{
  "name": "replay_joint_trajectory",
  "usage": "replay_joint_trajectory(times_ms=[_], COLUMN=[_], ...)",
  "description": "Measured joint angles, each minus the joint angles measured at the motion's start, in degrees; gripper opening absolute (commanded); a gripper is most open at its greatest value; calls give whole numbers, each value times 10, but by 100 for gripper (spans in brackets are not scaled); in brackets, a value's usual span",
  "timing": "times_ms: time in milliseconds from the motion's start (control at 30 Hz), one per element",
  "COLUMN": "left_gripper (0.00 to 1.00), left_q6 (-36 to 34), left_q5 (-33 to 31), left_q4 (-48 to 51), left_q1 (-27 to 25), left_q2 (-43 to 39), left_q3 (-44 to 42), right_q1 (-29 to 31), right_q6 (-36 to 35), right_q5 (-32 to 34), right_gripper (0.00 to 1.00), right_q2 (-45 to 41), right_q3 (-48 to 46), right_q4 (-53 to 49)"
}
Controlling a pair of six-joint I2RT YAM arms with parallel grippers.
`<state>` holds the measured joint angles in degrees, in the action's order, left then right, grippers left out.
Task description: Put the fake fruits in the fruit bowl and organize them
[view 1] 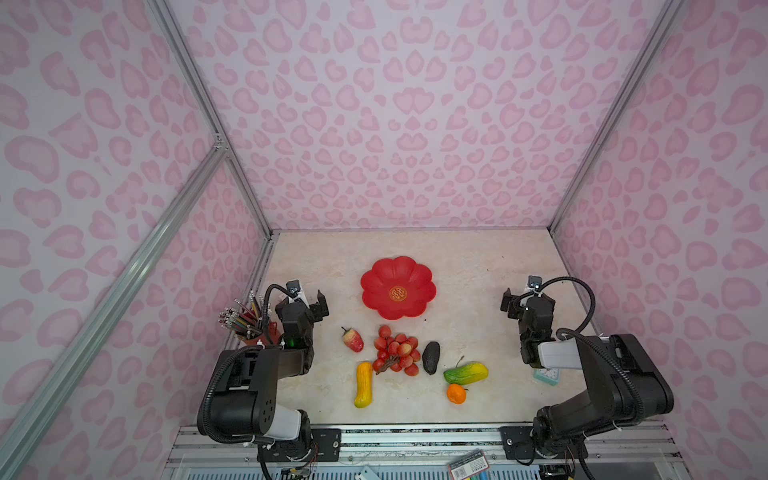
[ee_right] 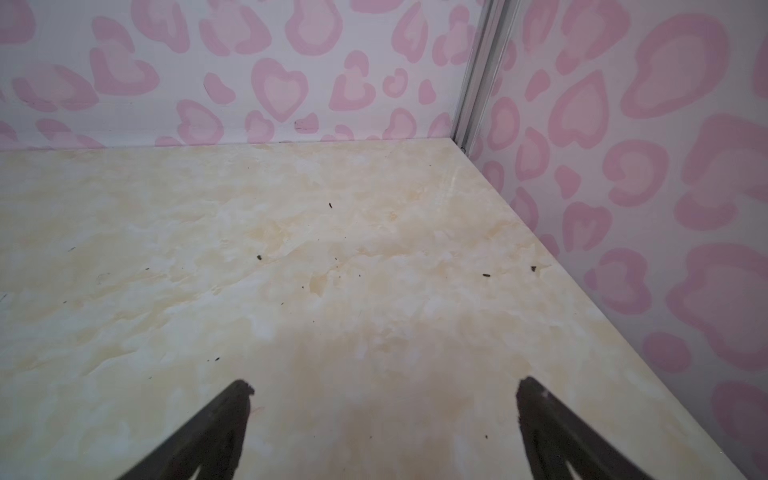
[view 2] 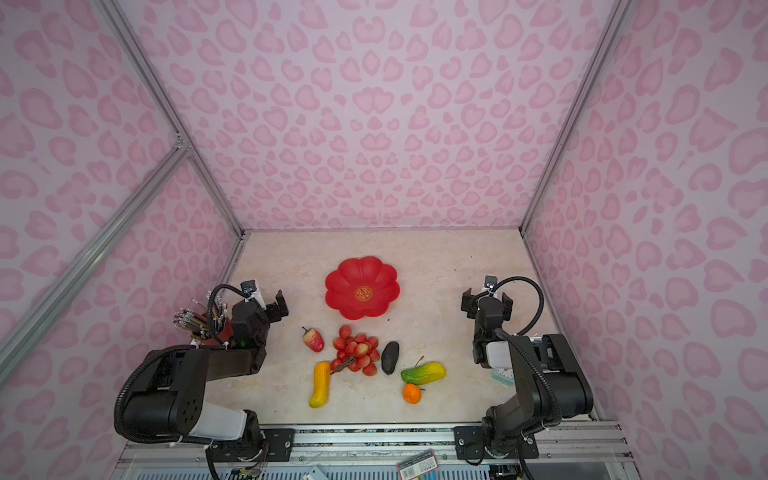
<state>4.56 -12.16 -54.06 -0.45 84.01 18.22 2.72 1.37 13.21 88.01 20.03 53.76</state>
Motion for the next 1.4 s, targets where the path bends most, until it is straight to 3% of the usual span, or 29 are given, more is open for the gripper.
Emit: replay_joint_trajectory(times_ms=[933,1067,1200,1267,1400], left_gripper=[99,100,99,98,98], left_q6=[2,4,24,54,137], left_q5=[2,-26,-41,-44,-44], left_q4=[28,80,156,216,355], left_q1=[4,-7,-31,-33,-33], left_q2=[-22,-85,-141,-173,-228], left_q3=[7,38,66,87,151], right_q1=[0,3,3,-6,20], right_q6=[2,23,111,148,194], right_q5=[2,23,47,12,-68], right_gripper=[100,100,97,90,86], right_q2=[-19,-94,-168,-192,-215], right_q3=[-10,56,143,167,195], right_q4=[-3,-129,-266,-339,-462])
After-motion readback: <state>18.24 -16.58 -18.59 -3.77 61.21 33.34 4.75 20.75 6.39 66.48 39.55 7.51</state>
